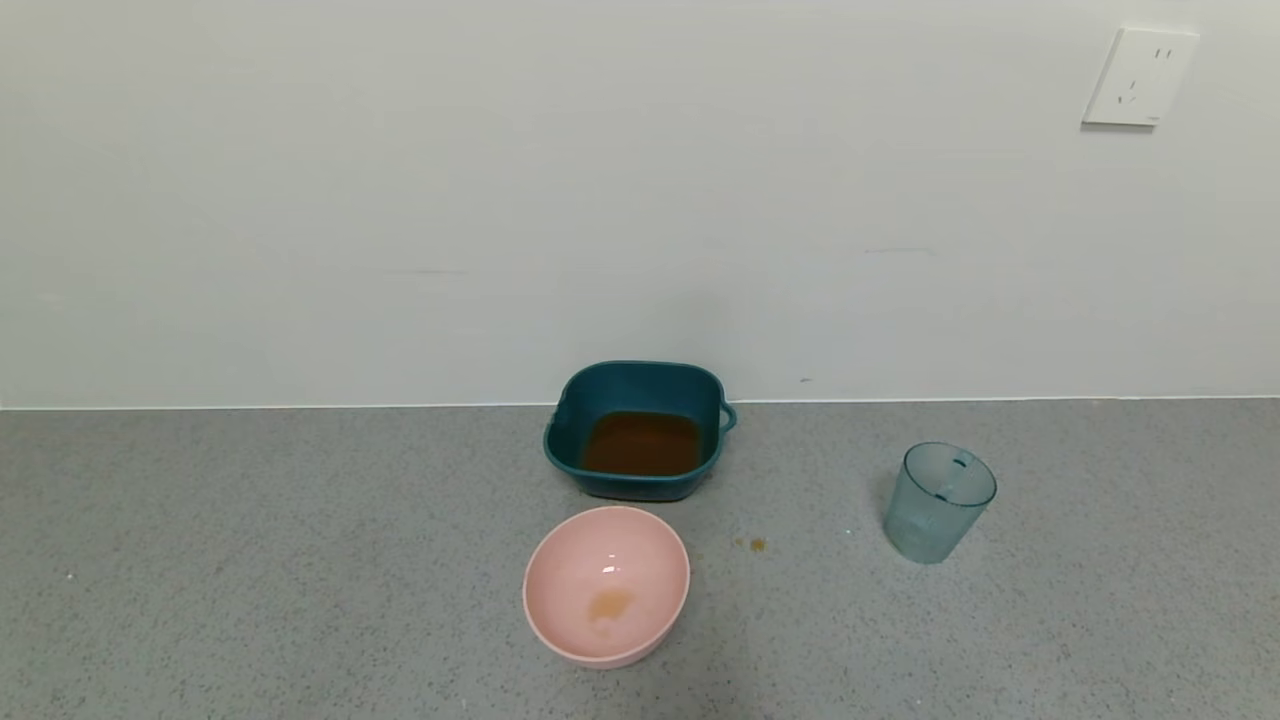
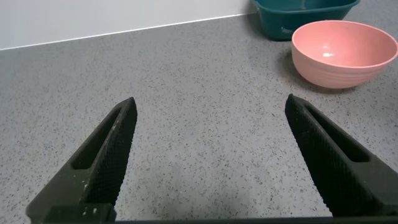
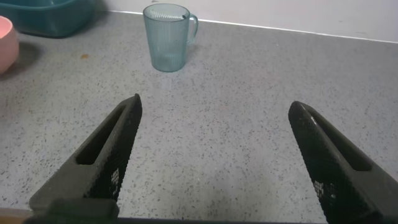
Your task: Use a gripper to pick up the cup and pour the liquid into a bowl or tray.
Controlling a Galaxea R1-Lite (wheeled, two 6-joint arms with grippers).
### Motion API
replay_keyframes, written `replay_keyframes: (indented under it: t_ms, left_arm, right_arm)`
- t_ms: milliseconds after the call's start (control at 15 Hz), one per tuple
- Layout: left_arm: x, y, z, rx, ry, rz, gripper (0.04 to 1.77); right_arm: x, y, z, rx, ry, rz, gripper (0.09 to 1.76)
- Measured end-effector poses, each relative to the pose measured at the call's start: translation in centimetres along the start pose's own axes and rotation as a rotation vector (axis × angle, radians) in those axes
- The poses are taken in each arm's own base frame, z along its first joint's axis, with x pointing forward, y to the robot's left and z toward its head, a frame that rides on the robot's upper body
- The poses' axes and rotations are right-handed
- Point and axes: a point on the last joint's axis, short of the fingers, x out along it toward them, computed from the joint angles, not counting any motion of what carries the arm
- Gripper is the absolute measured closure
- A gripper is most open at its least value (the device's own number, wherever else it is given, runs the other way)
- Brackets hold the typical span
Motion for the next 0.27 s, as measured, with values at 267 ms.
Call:
replay_keyframes:
  t_ms: [267]
  left_arm:
    - [0.0, 0.0, 0.0, 0.0, 0.0, 0.0, 0.09]
  right_arm:
    - [0.01, 0.0, -0.05, -0.004, 0.003, 0.0, 0.14]
